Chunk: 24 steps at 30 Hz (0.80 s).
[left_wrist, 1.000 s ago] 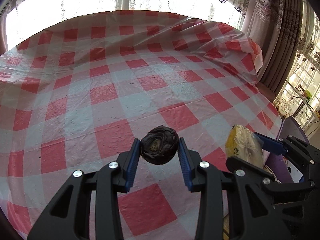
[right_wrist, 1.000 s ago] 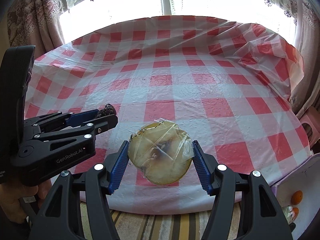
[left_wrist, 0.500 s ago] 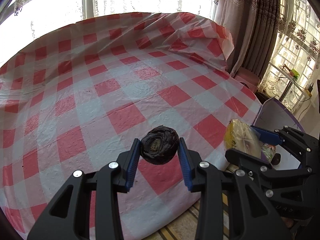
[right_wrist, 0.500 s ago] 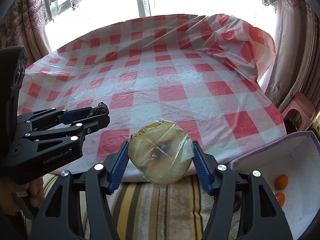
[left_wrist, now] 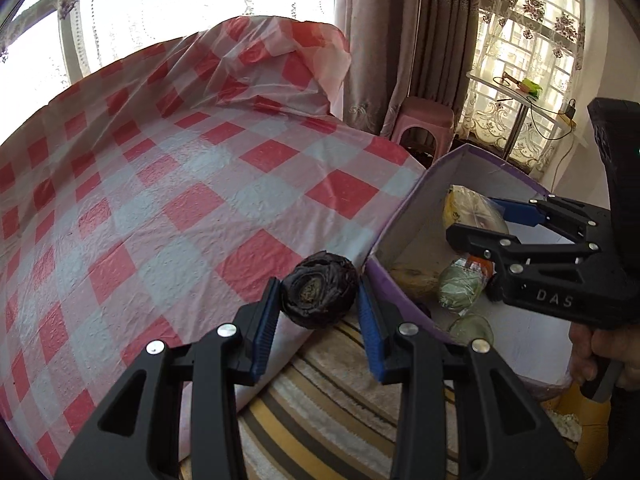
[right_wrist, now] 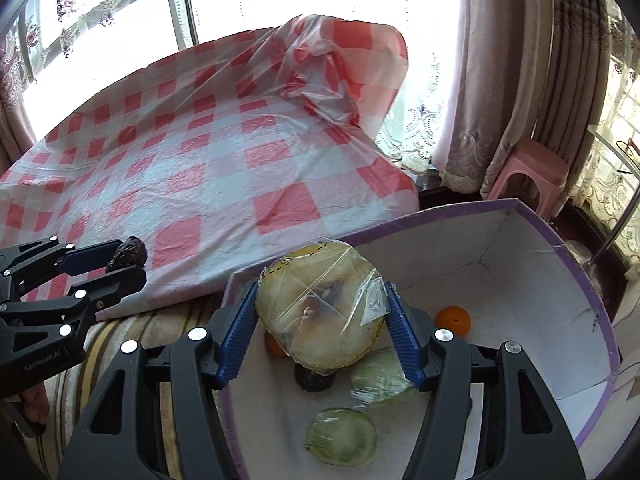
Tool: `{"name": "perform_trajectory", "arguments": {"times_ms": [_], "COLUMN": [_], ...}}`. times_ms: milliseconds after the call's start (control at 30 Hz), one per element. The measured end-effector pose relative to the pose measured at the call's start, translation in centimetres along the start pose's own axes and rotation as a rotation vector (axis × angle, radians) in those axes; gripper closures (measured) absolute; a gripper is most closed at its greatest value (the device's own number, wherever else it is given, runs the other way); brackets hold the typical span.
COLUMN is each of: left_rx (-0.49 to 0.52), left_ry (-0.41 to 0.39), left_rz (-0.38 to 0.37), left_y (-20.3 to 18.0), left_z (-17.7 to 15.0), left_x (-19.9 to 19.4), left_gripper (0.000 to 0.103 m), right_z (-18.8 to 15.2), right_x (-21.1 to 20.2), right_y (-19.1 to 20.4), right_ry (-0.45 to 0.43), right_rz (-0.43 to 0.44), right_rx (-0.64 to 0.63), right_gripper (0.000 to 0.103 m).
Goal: Organize fruits
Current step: 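Lift and carry the wrapped fruit half and dark fruit over the white box, then open the right tool to drop the fruit half while the left tool releases the dark fruit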
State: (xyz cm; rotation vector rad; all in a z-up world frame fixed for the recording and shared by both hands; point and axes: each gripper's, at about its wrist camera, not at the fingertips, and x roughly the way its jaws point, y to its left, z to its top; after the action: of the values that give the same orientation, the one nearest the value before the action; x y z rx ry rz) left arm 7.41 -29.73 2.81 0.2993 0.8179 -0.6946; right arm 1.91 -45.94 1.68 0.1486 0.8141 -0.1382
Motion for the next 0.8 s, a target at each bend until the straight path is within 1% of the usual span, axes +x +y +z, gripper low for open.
{"name": "perform_trajectory", "arguments": {"times_ms": [67,200,300,400,500,567,633,800], "left_rx": [0.031,0.101,0.154,0.214,0.265,0.297,0.326,0.370], "left_ry": [0.006,0.023,0.044,0.072,0.110,0.138,0.169,0.236], "left_rz": [-0.019,-0.049,-0.067,-0.078,-0.090,-0.088,-0.089,-0.079], "left_y": [-1.6,-4.8,-7.1,-9.1,-10.9,-11.8,-12.7,-13.7], "left_z": [0.2,0.5,0.5,0.5,0.4,0.2,0.1,-0.6], "left_x": [0.4,1.4,2.3,3.3,4.5,5.4,6.3,8.2], "left_gripper": [0.065,0.065,0.065,0.065,0.065,0.065,0.065,0.065], "right_z": [-0.3,-1.5,-2.8,-3.9,-4.6,-4.8,-5.1,-6.5], "right_x": [0.0,0.4,0.8,1.3,1.9,2.2,2.5,3.5], "right_y": [-1.8,-4.6,-6.0,-7.1,-7.2,-7.0,-6.3,-5.6], "right_ry": [0.009,0.054,0.099,0.147,0.198,0.228,0.264,0.339], "right_rz": [-0.033,-0.087,-0.125,-0.142,-0.155,-0.143,-0.154,-0.143], "right_rx": [0.017,0.019,0.005,-0.004,-0.036,-0.056,-0.101,-0.141], "right_gripper": [0.042,0.042,0.042,0.042,0.042,0.042,0.042,0.042]}}
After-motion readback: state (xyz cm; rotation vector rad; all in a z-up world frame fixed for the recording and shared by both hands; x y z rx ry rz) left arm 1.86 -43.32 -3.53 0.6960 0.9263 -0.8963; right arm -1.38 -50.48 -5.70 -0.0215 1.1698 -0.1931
